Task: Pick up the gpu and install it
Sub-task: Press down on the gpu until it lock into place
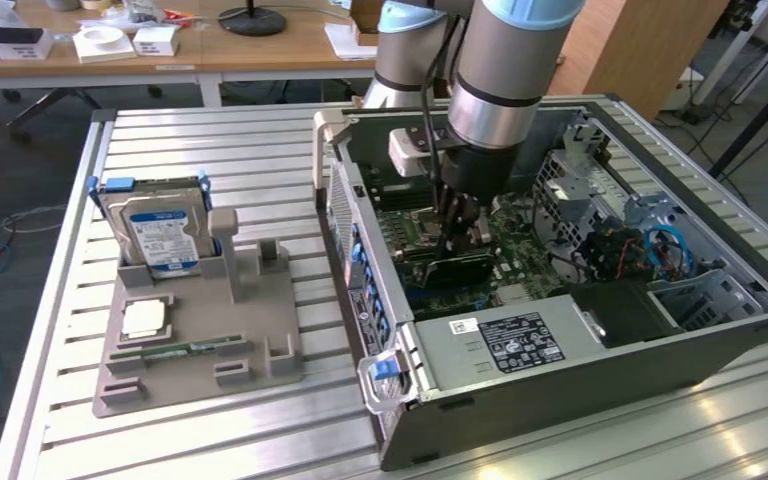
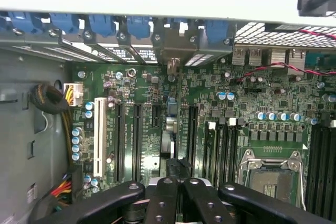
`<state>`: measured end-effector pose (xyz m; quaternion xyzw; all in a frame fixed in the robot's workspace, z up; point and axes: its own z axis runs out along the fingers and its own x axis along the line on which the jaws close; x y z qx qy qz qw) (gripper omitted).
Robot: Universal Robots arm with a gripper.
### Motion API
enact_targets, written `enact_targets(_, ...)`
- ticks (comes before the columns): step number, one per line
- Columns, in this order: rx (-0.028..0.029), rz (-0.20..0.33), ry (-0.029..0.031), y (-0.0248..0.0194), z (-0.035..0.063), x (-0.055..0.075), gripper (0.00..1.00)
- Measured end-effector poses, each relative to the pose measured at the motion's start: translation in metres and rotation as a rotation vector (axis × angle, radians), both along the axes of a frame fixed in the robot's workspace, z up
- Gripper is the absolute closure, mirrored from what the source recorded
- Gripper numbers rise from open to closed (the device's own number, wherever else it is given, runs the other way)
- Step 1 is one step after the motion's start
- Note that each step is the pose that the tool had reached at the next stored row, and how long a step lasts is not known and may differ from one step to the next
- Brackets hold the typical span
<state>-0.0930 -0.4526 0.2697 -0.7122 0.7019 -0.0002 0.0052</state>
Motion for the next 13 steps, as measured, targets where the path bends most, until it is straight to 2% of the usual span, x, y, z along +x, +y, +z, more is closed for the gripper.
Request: enact_targets(13, -0.0004, -0.017, 0.0000, 0.0000, 0.0270, 0.000, 0.90)
